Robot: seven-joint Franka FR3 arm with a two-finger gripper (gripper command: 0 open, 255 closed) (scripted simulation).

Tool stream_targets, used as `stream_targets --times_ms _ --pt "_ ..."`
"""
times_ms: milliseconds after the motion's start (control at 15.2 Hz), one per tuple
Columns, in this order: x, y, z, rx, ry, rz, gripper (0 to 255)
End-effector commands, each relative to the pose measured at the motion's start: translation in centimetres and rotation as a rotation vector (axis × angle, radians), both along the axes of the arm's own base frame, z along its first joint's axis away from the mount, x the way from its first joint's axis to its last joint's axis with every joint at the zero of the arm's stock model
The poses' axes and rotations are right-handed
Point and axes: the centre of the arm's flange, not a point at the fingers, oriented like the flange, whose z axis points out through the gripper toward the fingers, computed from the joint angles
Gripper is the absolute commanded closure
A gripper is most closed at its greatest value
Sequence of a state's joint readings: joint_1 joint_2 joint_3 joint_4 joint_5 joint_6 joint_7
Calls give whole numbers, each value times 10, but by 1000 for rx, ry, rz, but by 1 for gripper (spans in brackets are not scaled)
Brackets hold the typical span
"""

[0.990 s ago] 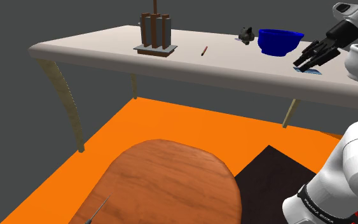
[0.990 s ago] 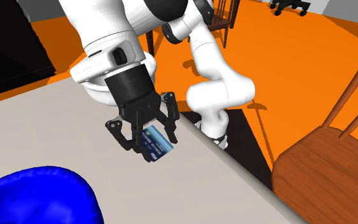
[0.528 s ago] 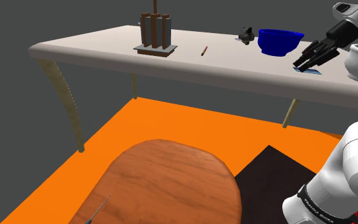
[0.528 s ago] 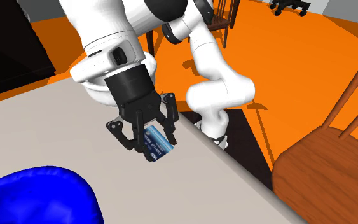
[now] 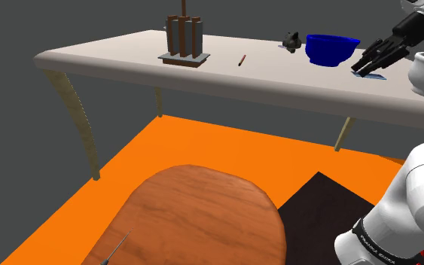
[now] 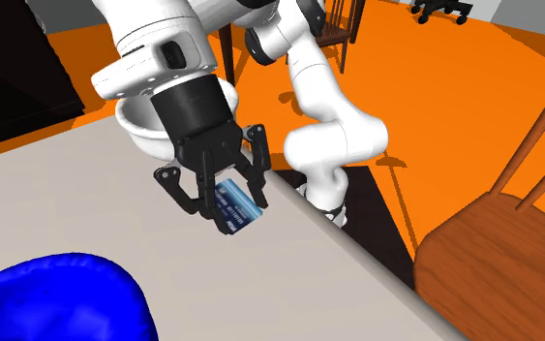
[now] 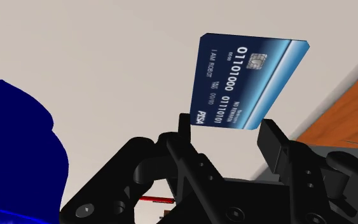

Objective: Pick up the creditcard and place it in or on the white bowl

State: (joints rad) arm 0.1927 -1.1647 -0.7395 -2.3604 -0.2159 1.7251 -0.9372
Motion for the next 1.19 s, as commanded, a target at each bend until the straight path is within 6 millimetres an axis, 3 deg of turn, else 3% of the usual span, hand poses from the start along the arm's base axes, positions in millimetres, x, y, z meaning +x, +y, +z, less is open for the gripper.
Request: stream_targets --times_ms 0,1122 --pt "2 1 10 0 0 0 255" --pt "2 1 100 0 0 0 255"
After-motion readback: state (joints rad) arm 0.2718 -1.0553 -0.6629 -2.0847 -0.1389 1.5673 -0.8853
